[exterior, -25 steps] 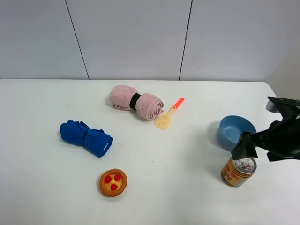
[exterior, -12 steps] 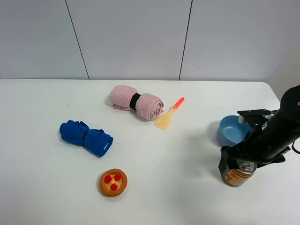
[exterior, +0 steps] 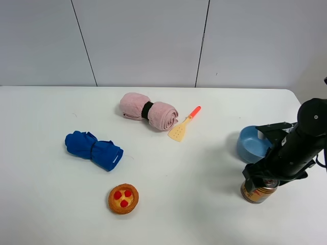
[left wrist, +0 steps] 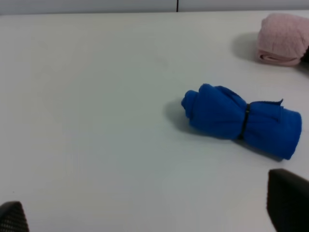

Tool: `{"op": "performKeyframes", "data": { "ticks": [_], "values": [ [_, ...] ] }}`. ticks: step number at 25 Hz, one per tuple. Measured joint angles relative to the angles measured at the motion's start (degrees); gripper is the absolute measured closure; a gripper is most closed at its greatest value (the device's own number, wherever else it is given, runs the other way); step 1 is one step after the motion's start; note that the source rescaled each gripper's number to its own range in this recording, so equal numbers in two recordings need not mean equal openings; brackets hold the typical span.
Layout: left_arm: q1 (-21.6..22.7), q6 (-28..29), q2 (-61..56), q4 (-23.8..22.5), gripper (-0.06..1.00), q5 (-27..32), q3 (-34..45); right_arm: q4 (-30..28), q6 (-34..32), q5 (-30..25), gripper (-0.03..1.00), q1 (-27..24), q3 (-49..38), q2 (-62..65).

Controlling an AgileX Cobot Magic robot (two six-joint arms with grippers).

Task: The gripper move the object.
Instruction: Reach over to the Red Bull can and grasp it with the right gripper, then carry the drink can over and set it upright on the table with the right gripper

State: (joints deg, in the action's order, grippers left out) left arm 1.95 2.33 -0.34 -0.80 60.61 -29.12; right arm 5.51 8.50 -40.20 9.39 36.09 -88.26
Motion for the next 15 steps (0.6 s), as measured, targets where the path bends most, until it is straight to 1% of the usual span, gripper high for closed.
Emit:
{"op": "performKeyframes", "data": {
  "ticks": [1, 2, 8, 12, 15],
  "values": [
    [0.0, 0.0, 0.0, 0.0, -0.06, 0.0, 0.0, 0.17, -0.02, 0.32, 0.81, 0.05, 0.0, -0.25],
    [0.0, 0.0, 0.0, 0.0, -0.06, 0.0, 0.0, 0.54, -0.02, 0.6, 0.96, 0.05, 0.02, -0.26],
    [0.0, 0.0, 0.0, -0.01, -0.06, 0.0, 0.0, 1.41, -0.08, 2.0, 0.96, 0.05, 0.02, -0.26],
    [0.0, 0.0, 0.0, -0.01, -0.06, 0.0, 0.0, 3.71, -0.08, 2.08, 0.96, 0.11, 0.02, -0.26],
    [0.0, 0.0, 0.0, -0.01, -0.06, 0.0, 0.0, 5.52, -0.08, 1.11, 0.96, 1.5, 0.06, 0.4]
  ]
}}
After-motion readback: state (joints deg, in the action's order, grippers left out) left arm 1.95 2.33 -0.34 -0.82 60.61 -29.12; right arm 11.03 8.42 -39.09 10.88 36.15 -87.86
